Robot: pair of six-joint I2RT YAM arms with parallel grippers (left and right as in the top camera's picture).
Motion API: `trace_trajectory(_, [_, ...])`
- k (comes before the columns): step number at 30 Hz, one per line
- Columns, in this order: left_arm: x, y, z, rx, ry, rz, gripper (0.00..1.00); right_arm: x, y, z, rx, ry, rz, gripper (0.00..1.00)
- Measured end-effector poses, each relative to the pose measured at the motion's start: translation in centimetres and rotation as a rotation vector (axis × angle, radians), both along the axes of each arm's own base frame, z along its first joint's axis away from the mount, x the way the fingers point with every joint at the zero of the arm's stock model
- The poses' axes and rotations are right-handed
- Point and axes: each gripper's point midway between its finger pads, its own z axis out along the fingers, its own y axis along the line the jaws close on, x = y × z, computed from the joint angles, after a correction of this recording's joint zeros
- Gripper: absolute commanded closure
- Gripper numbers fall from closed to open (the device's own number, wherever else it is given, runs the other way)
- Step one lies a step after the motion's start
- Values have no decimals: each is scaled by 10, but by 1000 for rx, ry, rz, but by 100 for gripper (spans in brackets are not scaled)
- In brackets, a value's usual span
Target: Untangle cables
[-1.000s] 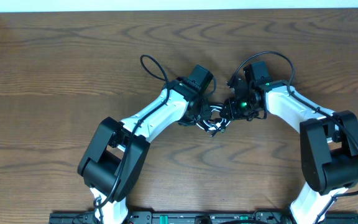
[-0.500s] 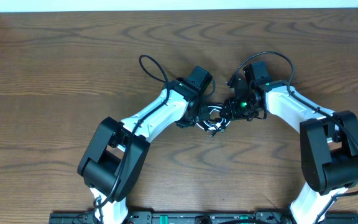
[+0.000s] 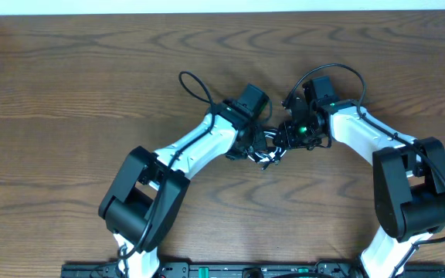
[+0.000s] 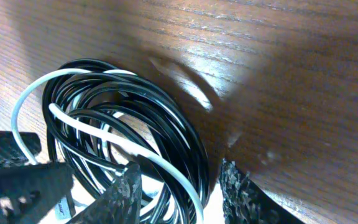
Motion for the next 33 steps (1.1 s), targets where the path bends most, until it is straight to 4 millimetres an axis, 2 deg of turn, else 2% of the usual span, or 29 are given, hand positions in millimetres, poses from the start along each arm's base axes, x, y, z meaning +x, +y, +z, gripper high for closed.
trace_trajectory(3, [-1,-1,-1,16,-14,-6,49,0,0,0,0,0,0,62])
trace_trajectory(15, [0,4,-11,51,-4,13,90,0,0,0,0,0,0,63])
trace_trajectory(23, [5,12,-9,-6,14,-88,91,0,-1,0,-6,-2,-1,72])
trace_trajectory(29, [15,20,6,-137,23,-153,91,1,-2,-1,-18,-6,1,90])
trace_trajectory(31, [18,24,10,-158,18,-153,90,0,-1,-1,-16,-5,1,91])
trace_trajectory(33, [21,28,11,-167,14,-156,89,0,-1,-1,-13,-3,0,87])
